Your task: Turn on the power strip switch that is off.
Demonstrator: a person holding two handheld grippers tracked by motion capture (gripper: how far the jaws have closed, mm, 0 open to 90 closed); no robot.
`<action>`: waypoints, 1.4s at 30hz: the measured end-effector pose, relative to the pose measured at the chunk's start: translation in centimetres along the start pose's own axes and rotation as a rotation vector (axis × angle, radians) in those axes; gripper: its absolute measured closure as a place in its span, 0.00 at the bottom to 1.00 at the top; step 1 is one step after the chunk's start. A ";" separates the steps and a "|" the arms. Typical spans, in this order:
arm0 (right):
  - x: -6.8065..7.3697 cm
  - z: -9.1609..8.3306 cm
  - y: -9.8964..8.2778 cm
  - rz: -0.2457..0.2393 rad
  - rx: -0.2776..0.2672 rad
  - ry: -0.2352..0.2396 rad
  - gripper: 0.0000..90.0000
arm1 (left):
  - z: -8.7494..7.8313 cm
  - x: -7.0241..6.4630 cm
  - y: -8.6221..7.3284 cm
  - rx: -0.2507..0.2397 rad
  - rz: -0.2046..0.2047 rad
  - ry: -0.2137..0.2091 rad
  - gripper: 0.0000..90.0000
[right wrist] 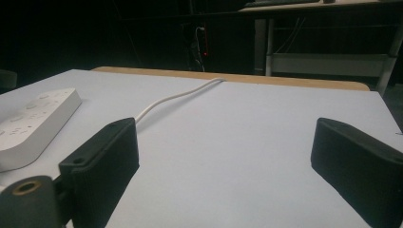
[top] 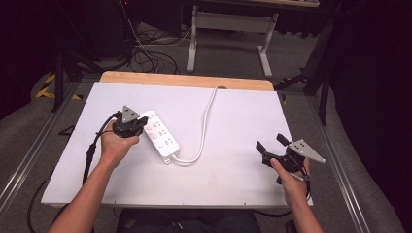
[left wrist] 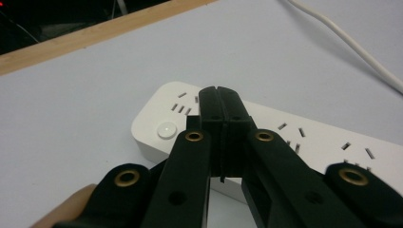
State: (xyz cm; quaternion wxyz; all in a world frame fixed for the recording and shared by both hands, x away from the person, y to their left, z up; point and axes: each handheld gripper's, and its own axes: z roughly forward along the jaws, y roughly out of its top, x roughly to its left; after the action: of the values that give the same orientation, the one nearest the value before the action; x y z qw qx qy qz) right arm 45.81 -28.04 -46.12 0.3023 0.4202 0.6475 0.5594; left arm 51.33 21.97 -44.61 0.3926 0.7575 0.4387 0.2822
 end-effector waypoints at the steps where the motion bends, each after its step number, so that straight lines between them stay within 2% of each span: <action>1: 0.0 0.0 0.0 -0.002 0.001 0.001 0.11 | 0.2 0.0 0.0 0.013 0.010 0.002 1.00; 4: 0.0 0.1 0.0 -0.008 0.005 0.001 0.11 | 1.0 -0.1 0.1 0.053 0.015 -0.002 1.00; 7: 0.0 0.0 0.0 -0.006 0.002 0.001 0.11 | 1.3 -0.1 0.1 0.072 0.015 -0.012 1.00; 8: 0.0 0.0 0.0 -0.005 0.003 0.002 0.11 | 1.6 -0.2 0.1 0.094 0.022 -0.014 1.00; 11: 0.0 0.0 0.0 -0.005 0.005 0.001 0.11 | 1.8 -0.2 0.0 0.112 0.031 -0.005 1.00; 12: 0.0 0.0 0.0 -0.006 0.005 0.000 0.11 | 1.9 -0.2 -0.1 0.126 0.019 -0.014 1.00; 24: 0.0 0.0 0.0 -0.005 0.004 -0.001 0.11 | 2.5 0.1 -0.2 0.140 0.013 -0.016 1.00; 29: -0.1 -0.2 0.0 0.002 0.001 -0.004 0.11 | 2.6 0.2 -0.3 0.156 0.025 -0.001 1.00; 31: -0.2 -0.3 0.0 0.003 0.002 -0.007 0.11 | 2.6 0.1 -0.3 0.155 0.042 0.002 1.00; 42: -0.2 -0.3 -0.1 0.007 0.005 -0.006 0.11 | 2.7 0.0 -0.4 0.154 0.039 0.004 1.00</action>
State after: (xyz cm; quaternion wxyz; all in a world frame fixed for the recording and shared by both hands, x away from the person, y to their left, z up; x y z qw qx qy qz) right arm 45.67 -28.35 -46.14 0.3012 0.4250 0.6464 0.5574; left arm 53.19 21.17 -46.40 0.3269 0.7932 0.4451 0.2566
